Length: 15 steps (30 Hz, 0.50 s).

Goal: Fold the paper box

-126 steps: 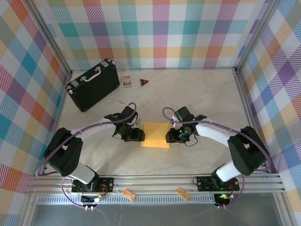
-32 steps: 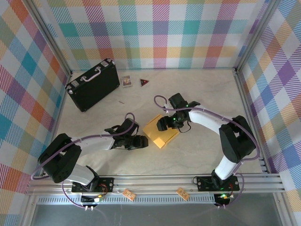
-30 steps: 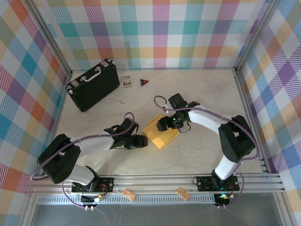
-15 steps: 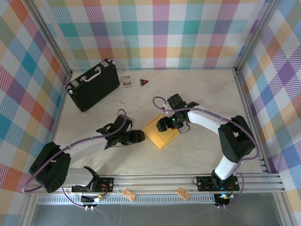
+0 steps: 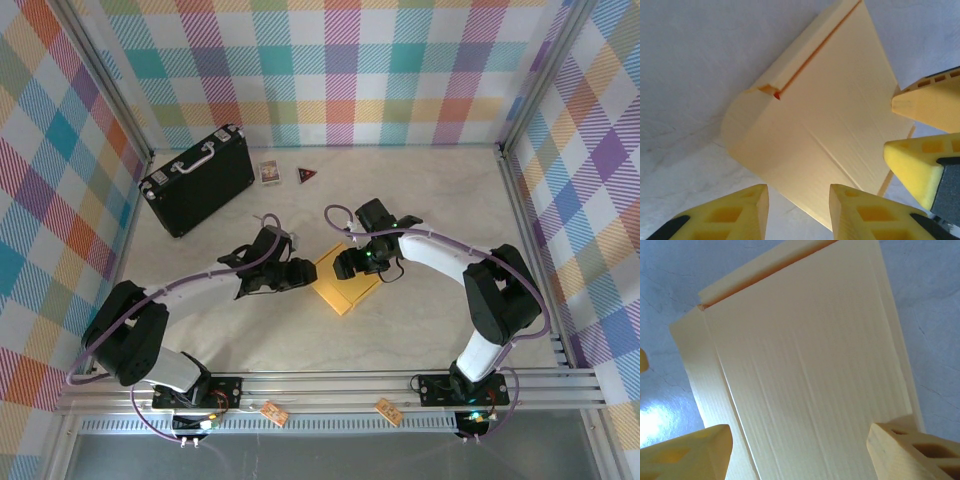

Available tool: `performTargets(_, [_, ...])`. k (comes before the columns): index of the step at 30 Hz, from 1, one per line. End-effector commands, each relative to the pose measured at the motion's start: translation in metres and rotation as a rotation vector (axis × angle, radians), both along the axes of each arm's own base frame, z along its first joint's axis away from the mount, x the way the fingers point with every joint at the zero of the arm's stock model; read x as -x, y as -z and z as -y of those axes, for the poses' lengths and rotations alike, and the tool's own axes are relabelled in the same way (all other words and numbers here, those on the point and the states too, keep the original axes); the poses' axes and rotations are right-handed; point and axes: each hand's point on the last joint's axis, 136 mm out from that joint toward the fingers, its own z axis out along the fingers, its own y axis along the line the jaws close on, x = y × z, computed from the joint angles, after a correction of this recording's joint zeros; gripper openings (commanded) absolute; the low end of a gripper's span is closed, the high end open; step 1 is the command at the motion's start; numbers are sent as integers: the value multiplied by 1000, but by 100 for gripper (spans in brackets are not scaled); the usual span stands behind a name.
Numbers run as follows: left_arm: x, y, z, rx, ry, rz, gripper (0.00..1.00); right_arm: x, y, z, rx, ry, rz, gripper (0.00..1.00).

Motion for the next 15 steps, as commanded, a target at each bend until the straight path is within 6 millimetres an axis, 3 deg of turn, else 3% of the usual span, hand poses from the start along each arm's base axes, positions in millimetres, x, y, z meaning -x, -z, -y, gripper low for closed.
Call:
performTargets(1, [-11,-15,-16,-57,31,62,42,10,25,13,91,-5,-60,73])
performTargets(5, [-24,-18,-23,-69,61,87,42,10,26,13,95,-8,-64,73])
performTargets(9, [-30,-9,-6,31,140,88,36,10,28,13,97,-5,-72,73])
performTargets(15, [-36,8,2,33,189,101,36,7,22,10,93,-6,-75,73])
